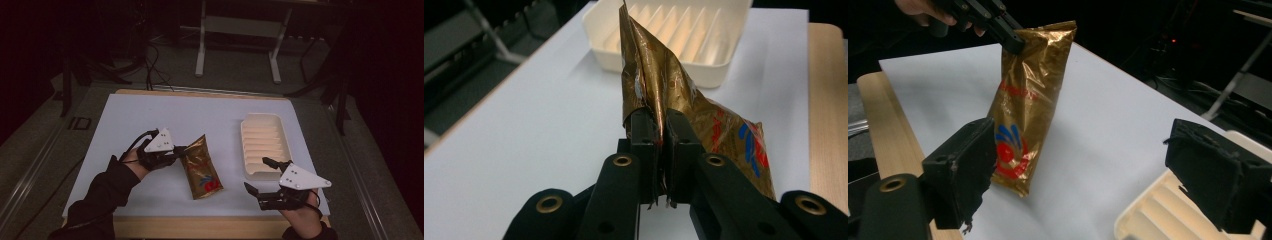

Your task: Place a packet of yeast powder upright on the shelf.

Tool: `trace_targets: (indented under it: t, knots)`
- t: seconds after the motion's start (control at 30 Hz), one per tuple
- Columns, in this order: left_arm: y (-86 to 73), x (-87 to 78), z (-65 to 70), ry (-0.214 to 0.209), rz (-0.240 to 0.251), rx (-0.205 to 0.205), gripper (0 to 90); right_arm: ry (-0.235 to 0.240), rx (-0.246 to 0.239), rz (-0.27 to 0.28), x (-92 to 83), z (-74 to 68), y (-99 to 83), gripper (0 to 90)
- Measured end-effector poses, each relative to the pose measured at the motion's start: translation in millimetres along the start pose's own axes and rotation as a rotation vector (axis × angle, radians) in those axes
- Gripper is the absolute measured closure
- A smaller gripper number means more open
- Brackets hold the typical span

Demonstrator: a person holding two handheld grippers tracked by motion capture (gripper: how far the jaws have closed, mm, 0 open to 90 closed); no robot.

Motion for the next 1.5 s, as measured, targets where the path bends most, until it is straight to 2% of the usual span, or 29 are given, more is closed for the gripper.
trace_targets:
  t: [0.13,0.2,0.27,0.3,0.47,0.67,0.83,0.93,1.03,1.17,1.27,1.3,1.33,1.37,1.4,1.43,1.47,1.5]
  knots:
    - [6.0,-4.0,5.9,-0.039,0.031,0.028,86.4,0.029,-0.007,-0.012,4.9,1.8,7.4,13.7]
    - [9.0,-6.2,8.3,-0.048,0.044,0.035,86.4,0.051,-0.009,0.000,6.2,3.0,12.0,14.0]
    - [11.9,-8.2,10.7,-0.059,0.051,0.054,86.4,0.059,-0.032,-0.006,7.9,4.1,16.8,14.0]
    - [12.9,-9.1,11.8,-0.066,0.053,0.060,86.4,0.079,-0.041,-0.007,8.7,4.0,19.2,14.1]
    - [19.6,-13.3,19.4,-0.080,0.059,0.111,86.4,0.082,-0.084,-0.021,12.5,7.0,32.8,14.9]
    - [25.5,-16.4,28.3,-0.084,0.054,0.180,86.4,0.114,-0.099,-0.039,20.6,11.7,48.5,15.7]
    - [29.0,-18.7,32.7,-0.086,0.058,0.205,86.5,0.142,-0.122,-0.096,31.2,14.2,57.7,16.9]
    - [31.7,-20.3,34.8,-0.076,0.061,0.233,86.5,0.164,-0.135,-0.123,36.8,13.9,62.9,18.7]
    - [34.7,-20.9,37.3,-0.074,0.067,0.254,86.5,0.219,-0.132,-0.166,44.2,13.2,68.9,20.2]
    - [39.8,-22.2,41.9,-0.081,0.080,0.275,86.5,0.255,-0.133,-0.223,54.6,13.4,74.2,22.8]
    - [41.7,-22.7,44.1,-0.094,0.084,0.286,86.5,0.278,-0.159,-0.257,60.7,10.3,78.1,26.7]
    - [42.1,-22.5,44.6,-0.095,0.085,0.282,86.5,0.295,-0.168,-0.274,62.0,8.8,79.3,31.2]
    - [42.3,-22.4,45.2,-0.102,0.080,0.283,86.5,0.315,-0.175,-0.290,63.5,7.1,80.4,31.7]
    - [42.6,-22.4,45.5,-0.096,0.083,0.295,86.5,0.322,-0.184,-0.300,65.2,5.6,81.6,34.3]
    - [42.9,-22.3,45.9,-0.096,0.080,0.295,86.5,0.342,-0.186,-0.324,67.1,3.9,81.9,36.7]
    - [43.2,-22.3,46.5,-0.099,0.082,0.298,86.4,0.343,-0.197,-0.346,69.2,2.8,82.2,37.0]
    - [43.6,-22.3,46.8,-0.094,0.084,0.303,86.5,0.353,-0.202,-0.361,71.2,1.8,82.7,41.3]
    - [43.9,-22.2,47.1,-0.100,0.083,0.299,86.4,0.377,-0.201,-0.382,73.0,1.0,83.1,42.3]
Point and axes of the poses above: each handheld gripper's, and its own axes: x roughly forward along the jaws, y roughly out of its top, z roughly to its right, the point moved 5 cm from there along x, roughly forward along the jaws, and after that the axes turned 8 degrees about y, right-handed, at the moved point
